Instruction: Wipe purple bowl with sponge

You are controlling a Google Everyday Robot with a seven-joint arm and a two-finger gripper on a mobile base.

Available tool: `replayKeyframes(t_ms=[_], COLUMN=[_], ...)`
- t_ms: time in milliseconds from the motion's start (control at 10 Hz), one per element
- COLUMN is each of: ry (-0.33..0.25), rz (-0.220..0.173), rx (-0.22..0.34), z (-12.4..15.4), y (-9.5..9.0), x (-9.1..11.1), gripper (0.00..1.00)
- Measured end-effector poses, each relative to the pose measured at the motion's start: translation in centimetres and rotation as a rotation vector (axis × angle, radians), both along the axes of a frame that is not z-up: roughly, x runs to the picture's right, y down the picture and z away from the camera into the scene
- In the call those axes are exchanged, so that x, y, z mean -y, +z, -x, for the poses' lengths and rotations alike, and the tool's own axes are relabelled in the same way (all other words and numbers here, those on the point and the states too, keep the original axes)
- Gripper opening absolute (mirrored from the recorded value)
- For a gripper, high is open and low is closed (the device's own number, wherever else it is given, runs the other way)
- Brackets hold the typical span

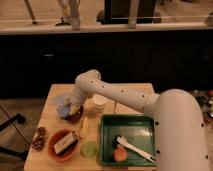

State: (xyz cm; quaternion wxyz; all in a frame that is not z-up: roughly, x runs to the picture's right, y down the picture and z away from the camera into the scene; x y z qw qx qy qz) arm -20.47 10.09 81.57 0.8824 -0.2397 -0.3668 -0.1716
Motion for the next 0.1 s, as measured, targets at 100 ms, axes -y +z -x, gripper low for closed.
replayKeyframes(t_ms=[100], ry=[0.028], rz=[0.019], rx=[0.032], z=[0.07], y=[0.21], x=[-0.13], gripper=[0.00])
